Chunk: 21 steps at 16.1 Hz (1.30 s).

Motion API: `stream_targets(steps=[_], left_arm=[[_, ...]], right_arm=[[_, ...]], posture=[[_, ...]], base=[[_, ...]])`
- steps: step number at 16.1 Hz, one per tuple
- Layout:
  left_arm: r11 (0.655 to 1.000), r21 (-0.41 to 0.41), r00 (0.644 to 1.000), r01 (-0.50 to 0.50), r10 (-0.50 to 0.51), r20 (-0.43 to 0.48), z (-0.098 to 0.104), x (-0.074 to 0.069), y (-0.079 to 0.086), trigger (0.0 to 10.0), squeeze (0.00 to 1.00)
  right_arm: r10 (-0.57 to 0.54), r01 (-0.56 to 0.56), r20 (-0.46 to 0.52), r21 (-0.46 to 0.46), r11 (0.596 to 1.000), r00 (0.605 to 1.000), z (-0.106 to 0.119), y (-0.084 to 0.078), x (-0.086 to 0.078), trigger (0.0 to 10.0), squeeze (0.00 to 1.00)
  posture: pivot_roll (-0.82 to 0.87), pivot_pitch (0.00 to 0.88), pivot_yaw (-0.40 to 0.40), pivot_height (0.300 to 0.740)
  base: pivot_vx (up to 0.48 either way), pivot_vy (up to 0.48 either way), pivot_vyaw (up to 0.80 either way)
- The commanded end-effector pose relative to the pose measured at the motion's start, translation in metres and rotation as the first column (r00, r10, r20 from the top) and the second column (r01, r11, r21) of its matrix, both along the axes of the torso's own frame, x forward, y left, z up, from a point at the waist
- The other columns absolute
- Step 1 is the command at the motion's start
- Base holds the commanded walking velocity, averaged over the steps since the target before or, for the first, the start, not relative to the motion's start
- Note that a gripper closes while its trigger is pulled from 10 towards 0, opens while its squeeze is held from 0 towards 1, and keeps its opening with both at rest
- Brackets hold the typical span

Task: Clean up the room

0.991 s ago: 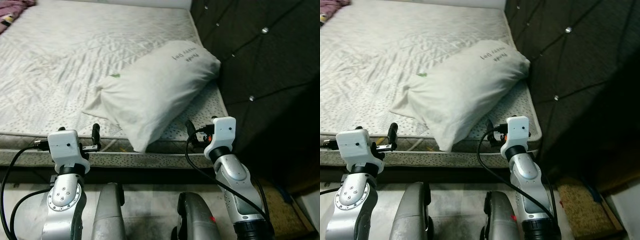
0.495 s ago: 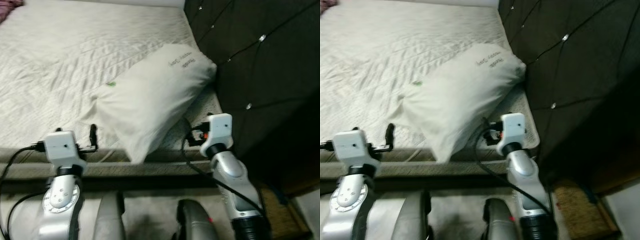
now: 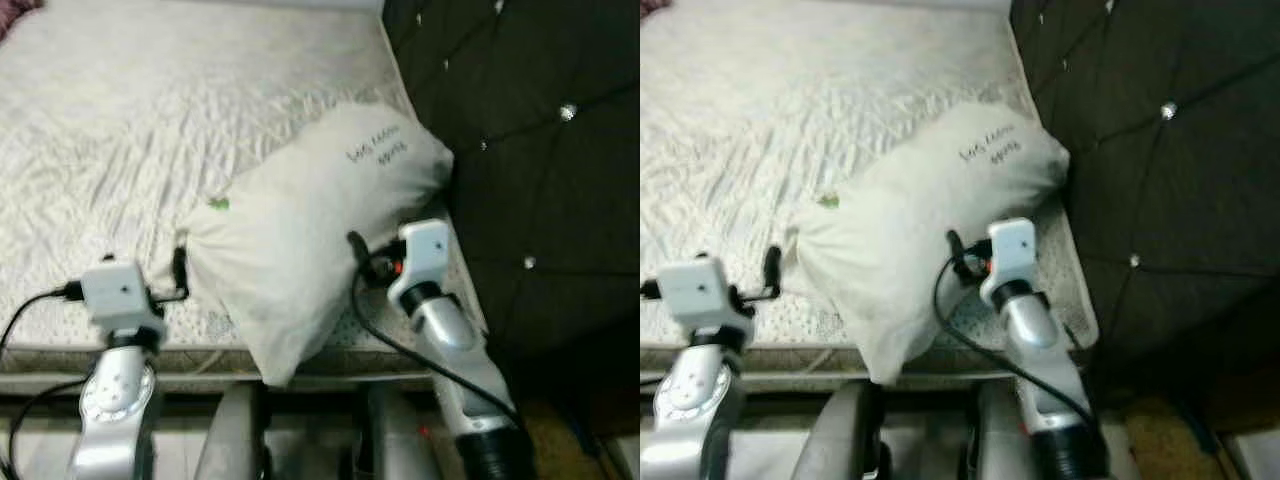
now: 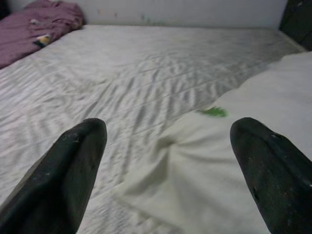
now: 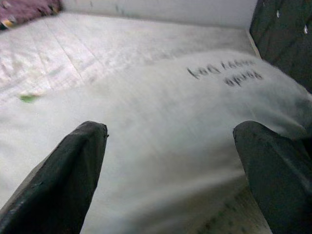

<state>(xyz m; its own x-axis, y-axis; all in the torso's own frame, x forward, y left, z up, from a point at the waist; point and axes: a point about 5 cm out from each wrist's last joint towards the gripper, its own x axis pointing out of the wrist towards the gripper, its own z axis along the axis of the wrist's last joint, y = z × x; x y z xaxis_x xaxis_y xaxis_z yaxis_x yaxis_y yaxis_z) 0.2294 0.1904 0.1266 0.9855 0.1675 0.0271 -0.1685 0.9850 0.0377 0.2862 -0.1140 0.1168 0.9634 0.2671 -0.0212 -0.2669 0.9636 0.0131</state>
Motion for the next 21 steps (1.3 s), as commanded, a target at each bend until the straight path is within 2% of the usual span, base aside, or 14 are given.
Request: stream_targets(steps=[1, 5, 8, 9, 10, 12, 14, 15, 16, 17, 18, 19, 20, 21], left_arm=[[1.0, -0.005, 1.0, 0.013, -0.013, -0.025, -0.003, -0.003, -0.004, 10.0, 0.0], [1.0, 0.023, 0.998, -0.002, 0.004, -0.067, -0.005, -0.012, 0.002, 10.0, 0.0], [0.999, 0.037, 0.996, -0.027, 0.03, -0.089, -0.006, -0.02, 0.006, 10.0, 0.0], [0.999, 0.038, 0.995, -0.03, 0.033, -0.095, -0.007, -0.021, 0.006, 10.0, 0.0], [0.998, 0.052, 0.993, -0.033, 0.038, -0.115, -0.009, -0.024, 0.006, 10.0, 0.0], [0.998, 0.061, 0.99, -0.025, 0.034, -0.139, -0.011, -0.032, 0.006, 10.0, 0.0], [0.997, 0.078, 0.984, -0.029, 0.042, -0.172, -0.015, -0.043, 0.011, 10.0, 0.0], [0.996, 0.087, 0.983, -0.031, 0.046, -0.179, -0.016, -0.046, 0.013, 10.0, 0.0], [0.992, 0.113, 0.977, -0.052, 0.074, -0.202, -0.019, -0.06, 0.019, 10.0, 0.0], [0.99, 0.125, 0.974, -0.06, 0.086, -0.209, -0.019, -0.065, 0.021, 10.0, 0.0], [0.986, 0.149, 0.969, -0.082, 0.114, -0.22, -0.02, -0.075, 0.025, 10.0, 0.0], [0.984, 0.153, 0.968, -0.088, 0.12, -0.222, -0.02, -0.077, 0.026, 10.0, 0.0], [0.977, 0.17, 0.96, -0.13, 0.166, -0.224, -0.019, -0.084, 0.032, 10.0, 0.0], [0.974, 0.177, 0.958, -0.144, 0.182, -0.223, -0.018, -0.086, 0.033, 10.0, 0.0]], right_arm=[[-0.014, 0.014, -0.048, -0.012, 1.0, 0.999, -0.008, -0.008, 0.0, 10.0, 0.0], [0.037, -0.038, -0.118, -0.004, 0.999, 0.992, -0.014, -0.004, 0.004, 10.0, 0.0], [0.133, -0.14, -0.188, -0.021, 0.99, 0.973, -0.02, 0.006, 0.005, 10.0, 0.0], [0.144, -0.152, -0.195, -0.023, 0.988, 0.97, -0.021, 0.007, 0.006, 10.0, 0.0], [0.2, -0.214, -0.224, -0.042, 0.976, 0.954, -0.023, 0.011, 0.005, 10.0, 0.0], [0.298, -0.338, -0.305, -0.087, 0.937, 0.904, -0.032, 0.015, 0.003, 10.0, 0.0], [0.38, -0.427, -0.341, -0.072, 0.901, 0.86, -0.035, 0.017, 0.002, 10.0, 0.0], [0.398, -0.447, -0.344, -0.075, 0.891, 0.85, -0.035, 0.018, 0.002, 10.0, 0.0], [0.454, -0.507, -0.372, -0.055, 0.86, 0.81, -0.038, 0.022, 0.002, 10.0, 0.0], [0.475, -0.528, -0.385, -0.039, 0.848, 0.791, -0.039, 0.025, 0.002, 10.0, 0.0], [0.521, -0.584, -0.419, -0.026, 0.812, 0.743, -0.043, 0.031, 0.0, 10.0, 0.0], [0.532, -0.597, -0.426, -0.025, 0.802, 0.732, -0.043, 0.033, -0.001, 10.0, 0.0], [0.586, -0.648, -0.439, 0.012, 0.762, 0.681, -0.043, 0.047, -0.003, 10.0, 0.0], [0.608, -0.667, -0.438, 0.023, 0.744, 0.663, -0.042, 0.052, -0.004, 10.0, 0.0]], posture=[[0.03, 0.123, -0.052, 0.606], [0.06, 0.162, -0.06, 0.606], [0.07, 0.167, -0.069, 0.571], [0.07, 0.165, -0.071, 0.566], [0.08, 0.163, -0.071, 0.566], [0.1, 0.16, -0.074, 0.566], [0.12, 0.16, -0.074, 0.566], [0.13, 0.159, -0.075, 0.566], [0.17, 0.16, -0.079, 0.566], [0.17, 0.161, -0.081, 0.566], [0.2, 0.164, -0.091, 0.566], [0.21, 0.166, -0.093, 0.566], [0.23, 0.176, -0.104, 0.566], [0.23, 0.178, -0.105, 0.566]], base=[[0.0, 0.0, 0.0], [0.0, 0.0, 0.0], [0.0, 0.0, 0.0], [0.0, 0.0, 0.0], [0.0, 0.0, 0.0], [0.0, 0.0, 0.0], [0.0, 0.0, 0.0], [0.0, 0.0, 0.0], [0.0, 0.0, 0.0], [0.0, 0.0, 0.0], [0.0, 0.0, 0.0], [0.0, 0.0, 0.0], [0.0, 0.0, 0.0], [0.0, 0.0, 0.0]])
